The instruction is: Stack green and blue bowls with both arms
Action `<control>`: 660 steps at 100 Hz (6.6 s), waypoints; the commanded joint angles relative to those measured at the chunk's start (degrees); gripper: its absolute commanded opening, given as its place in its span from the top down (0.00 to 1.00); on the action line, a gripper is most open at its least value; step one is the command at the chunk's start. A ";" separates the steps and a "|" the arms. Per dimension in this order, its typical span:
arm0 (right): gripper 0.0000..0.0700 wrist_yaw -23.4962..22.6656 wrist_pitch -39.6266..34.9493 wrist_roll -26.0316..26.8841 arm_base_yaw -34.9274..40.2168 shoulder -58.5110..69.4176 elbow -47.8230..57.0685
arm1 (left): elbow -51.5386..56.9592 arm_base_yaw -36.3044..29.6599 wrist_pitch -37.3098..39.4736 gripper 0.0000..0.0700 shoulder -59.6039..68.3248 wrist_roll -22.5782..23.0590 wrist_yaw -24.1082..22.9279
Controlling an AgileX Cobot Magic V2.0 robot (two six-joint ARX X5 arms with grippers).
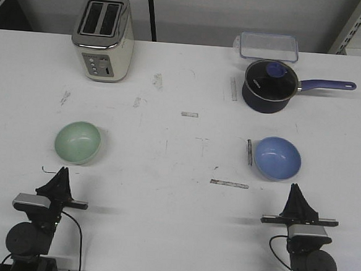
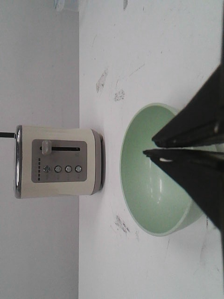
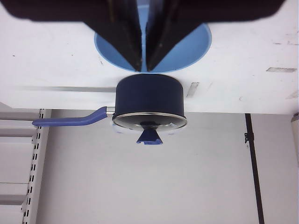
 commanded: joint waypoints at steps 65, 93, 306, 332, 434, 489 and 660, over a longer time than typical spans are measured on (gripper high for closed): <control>0.99 0.35 -4.90 -4.63 0.04 4.15 7.74 | -1.27 0.07 0.68 1.00 -0.09 0.24 0.02; 0.99 0.46 -9.70 -4.37 0.04 21.64 20.20 | -1.27 0.07 0.70 1.00 -0.09 0.24 0.02; 0.99 -9.11 -60.41 5.09 -14.10 98.25 76.30 | -1.27 0.07 0.68 1.00 -0.09 0.24 0.02; 0.99 -9.49 -60.33 6.40 -14.10 96.61 76.56 | -1.27 0.07 0.68 1.00 -0.09 0.24 0.02; 0.99 -8.26 -49.20 33.18 24.61 94.07 76.76 | -1.27 0.07 0.70 1.00 -0.09 0.24 0.02; 0.99 -2.67 -46.38 36.15 29.55 98.68 76.17 | -1.27 0.07 0.70 1.00 -0.09 0.24 0.02; 1.00 9.97 -15.56 -3.04 18.43 66.10 55.45 | -1.27 0.07 0.68 1.00 -0.09 0.24 0.02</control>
